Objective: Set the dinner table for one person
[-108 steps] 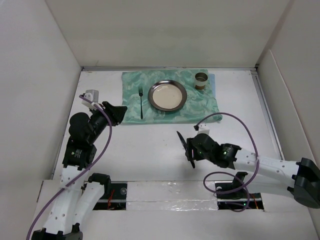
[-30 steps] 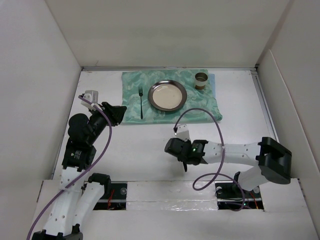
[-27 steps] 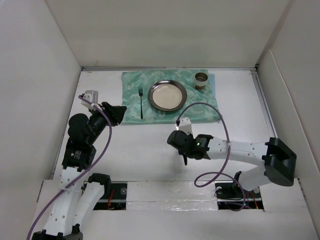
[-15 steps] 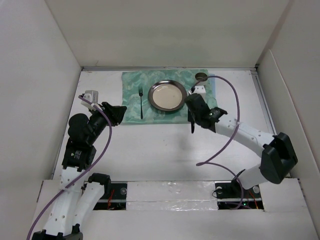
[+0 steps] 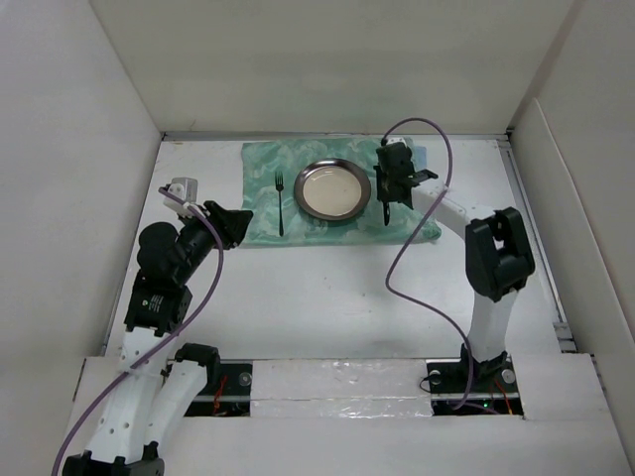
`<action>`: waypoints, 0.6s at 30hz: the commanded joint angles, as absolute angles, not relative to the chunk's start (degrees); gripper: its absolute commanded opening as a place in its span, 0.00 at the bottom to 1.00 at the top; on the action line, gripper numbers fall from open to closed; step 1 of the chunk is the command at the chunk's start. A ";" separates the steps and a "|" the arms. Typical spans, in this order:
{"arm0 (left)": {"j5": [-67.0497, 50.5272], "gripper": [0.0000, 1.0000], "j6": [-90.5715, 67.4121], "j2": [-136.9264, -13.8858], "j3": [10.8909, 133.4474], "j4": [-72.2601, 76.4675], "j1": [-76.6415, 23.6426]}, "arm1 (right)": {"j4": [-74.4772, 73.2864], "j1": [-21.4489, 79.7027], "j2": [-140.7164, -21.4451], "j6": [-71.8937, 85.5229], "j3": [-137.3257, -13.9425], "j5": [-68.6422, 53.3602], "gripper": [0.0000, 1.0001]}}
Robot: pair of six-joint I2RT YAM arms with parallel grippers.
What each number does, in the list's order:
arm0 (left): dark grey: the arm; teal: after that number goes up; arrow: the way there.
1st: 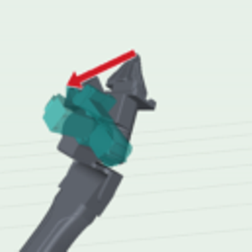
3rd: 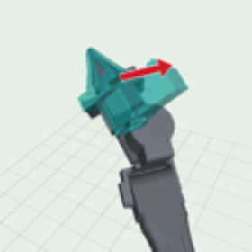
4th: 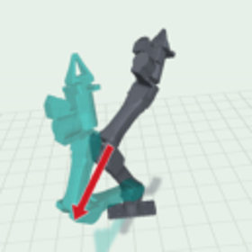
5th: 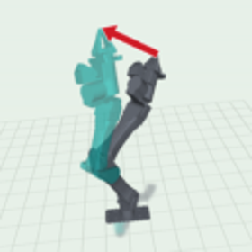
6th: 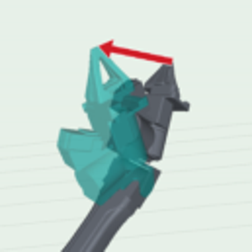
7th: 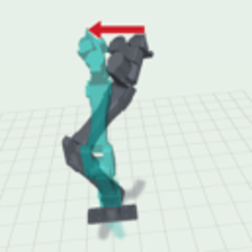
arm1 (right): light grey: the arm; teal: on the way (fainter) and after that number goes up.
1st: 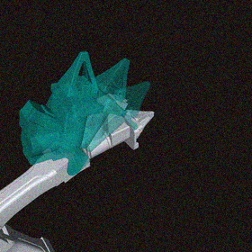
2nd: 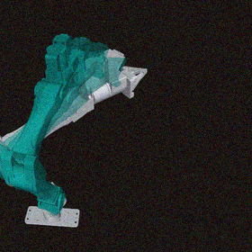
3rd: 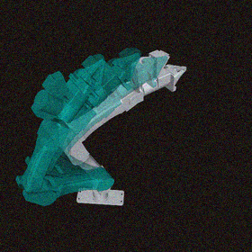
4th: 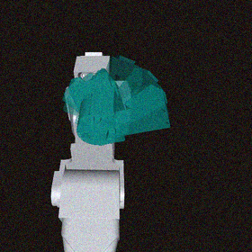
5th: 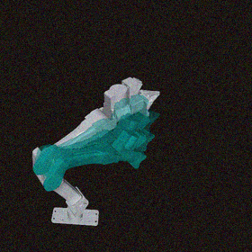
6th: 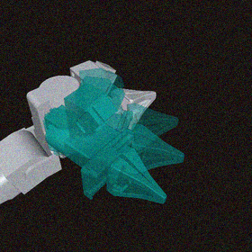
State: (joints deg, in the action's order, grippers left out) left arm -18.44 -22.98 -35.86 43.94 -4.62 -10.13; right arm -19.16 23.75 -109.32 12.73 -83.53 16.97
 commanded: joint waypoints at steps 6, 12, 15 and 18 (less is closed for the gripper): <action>-19.25 0.32 -22.33 -36.48 44.65 -2.72 -10.37 | -18.63 21.36 -117.94 9.23 -94.12 12.92 0.00; -19.07 0.32 -22.24 -36.65 44.74 -2.81 -10.37 | -20.74 20.30 -122.52 10.37 -97.47 13.27 0.00; -18.99 0.32 -22.24 -36.56 44.91 -2.81 -10.37 | -21.79 20.30 -123.92 11.16 -98.17 13.36 0.00; -19.16 0.32 -22.24 -36.56 44.74 -2.81 -10.37 | -23.02 20.30 -124.45 12.21 -98.26 13.97 0.00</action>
State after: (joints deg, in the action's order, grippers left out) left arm -18.44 -22.96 -36.73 43.94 -4.62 -10.13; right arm -22.09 20.64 -124.33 11.22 -95.26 13.47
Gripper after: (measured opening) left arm 0.326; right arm 0.159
